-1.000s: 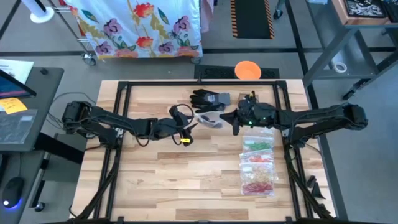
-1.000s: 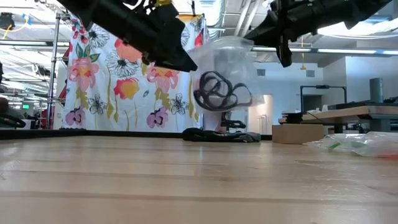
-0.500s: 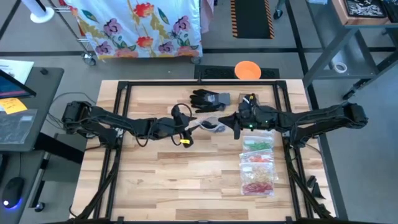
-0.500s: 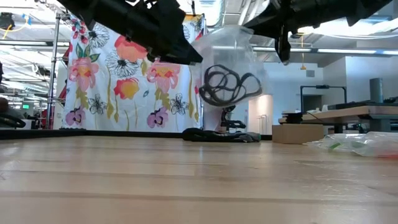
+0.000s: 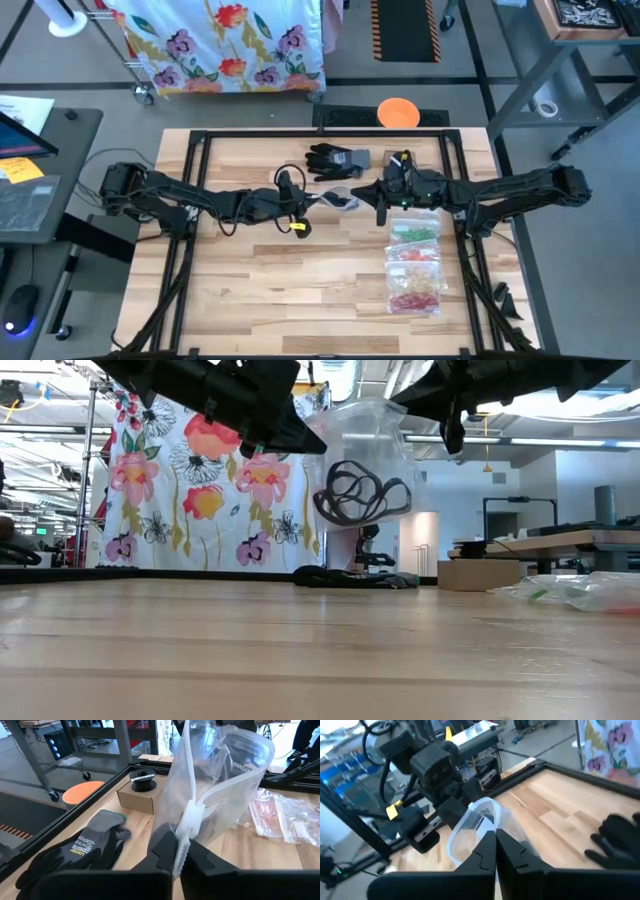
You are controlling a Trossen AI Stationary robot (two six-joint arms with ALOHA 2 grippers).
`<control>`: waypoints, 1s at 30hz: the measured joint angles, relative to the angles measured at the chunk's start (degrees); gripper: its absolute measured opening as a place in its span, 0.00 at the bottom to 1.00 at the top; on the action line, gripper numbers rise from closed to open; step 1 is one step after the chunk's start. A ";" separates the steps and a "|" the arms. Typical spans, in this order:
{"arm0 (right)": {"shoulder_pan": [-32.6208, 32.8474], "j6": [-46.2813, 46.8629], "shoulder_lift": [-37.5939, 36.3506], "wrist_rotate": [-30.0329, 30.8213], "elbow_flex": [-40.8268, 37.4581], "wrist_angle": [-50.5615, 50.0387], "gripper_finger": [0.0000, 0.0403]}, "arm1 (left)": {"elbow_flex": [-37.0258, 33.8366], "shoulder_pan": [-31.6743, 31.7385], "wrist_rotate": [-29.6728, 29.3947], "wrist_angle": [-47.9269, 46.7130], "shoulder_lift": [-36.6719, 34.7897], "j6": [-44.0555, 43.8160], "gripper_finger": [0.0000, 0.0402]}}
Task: Sort rubber bands
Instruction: Close the transparent zip bag containing the black rubber bands
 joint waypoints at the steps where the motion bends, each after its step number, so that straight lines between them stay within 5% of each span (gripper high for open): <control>1: 0.00 -1.77 0.00 -0.07 0.00 0.25 0.00 | 0.00 0.00 0.00 0.00 0.00 -0.04 0.01; 5: 0.02 -9.17 0.00 -1.37 0.01 2.17 0.07 | 0.00 0.00 0.07 0.02 0.00 -0.20 0.01; 11: -0.02 -9.96 -0.35 -3.50 0.16 1.04 0.31 | 0.00 0.00 0.46 -0.63 -0.33 -3.23 0.00; 16: -0.39 -18.49 -2.03 -4.31 2.16 -2.41 0.46 | 3.21 0.22 6.92 -12.22 -3.22 -14.35 0.00; 21: 0.89 -19.42 -0.68 -4.29 2.29 -0.49 0.50 | 5.21 -0.67 14.13 -18.50 -2.20 -19.50 0.00; 30: 6.68 -21.07 8.92 -4.19 2.20 10.19 0.49 | 11.81 -0.87 14.58 -17.81 6.11 -22.69 0.00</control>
